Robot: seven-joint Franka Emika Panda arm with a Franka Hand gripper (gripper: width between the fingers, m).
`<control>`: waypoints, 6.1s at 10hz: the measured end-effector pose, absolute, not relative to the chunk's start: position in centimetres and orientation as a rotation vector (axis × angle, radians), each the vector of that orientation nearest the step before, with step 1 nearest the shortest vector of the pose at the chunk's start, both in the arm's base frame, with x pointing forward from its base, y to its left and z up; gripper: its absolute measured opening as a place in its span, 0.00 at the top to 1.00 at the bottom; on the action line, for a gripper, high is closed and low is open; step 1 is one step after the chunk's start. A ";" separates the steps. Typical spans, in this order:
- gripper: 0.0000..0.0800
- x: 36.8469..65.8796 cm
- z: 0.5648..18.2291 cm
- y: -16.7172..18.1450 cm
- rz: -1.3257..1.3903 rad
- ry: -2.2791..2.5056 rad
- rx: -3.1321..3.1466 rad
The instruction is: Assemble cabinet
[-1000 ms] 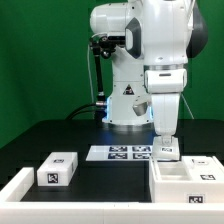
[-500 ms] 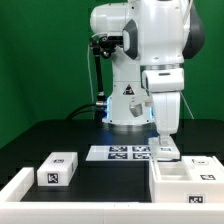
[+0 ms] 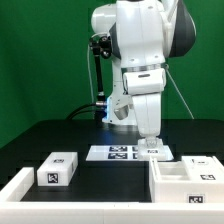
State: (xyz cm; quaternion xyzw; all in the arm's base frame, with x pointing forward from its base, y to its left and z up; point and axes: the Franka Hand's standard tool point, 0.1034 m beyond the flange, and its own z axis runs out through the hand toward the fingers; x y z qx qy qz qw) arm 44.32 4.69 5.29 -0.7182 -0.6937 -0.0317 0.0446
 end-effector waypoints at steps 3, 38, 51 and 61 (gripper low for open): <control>0.92 44.1 5.2 6.4 -0.103 -2.141 -2.165; 0.92 54.7 5.7 7.4 -0.115 -2.122 -2.123; 0.83 58.5 5.7 7.4 -0.168 -2.143 -2.096; 0.19 56.7 7.9 7.3 -0.202 -2.091 -2.224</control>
Offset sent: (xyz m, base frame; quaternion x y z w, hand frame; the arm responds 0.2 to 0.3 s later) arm 0.0000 0.0000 0.0000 0.0000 0.0000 0.0000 1.0000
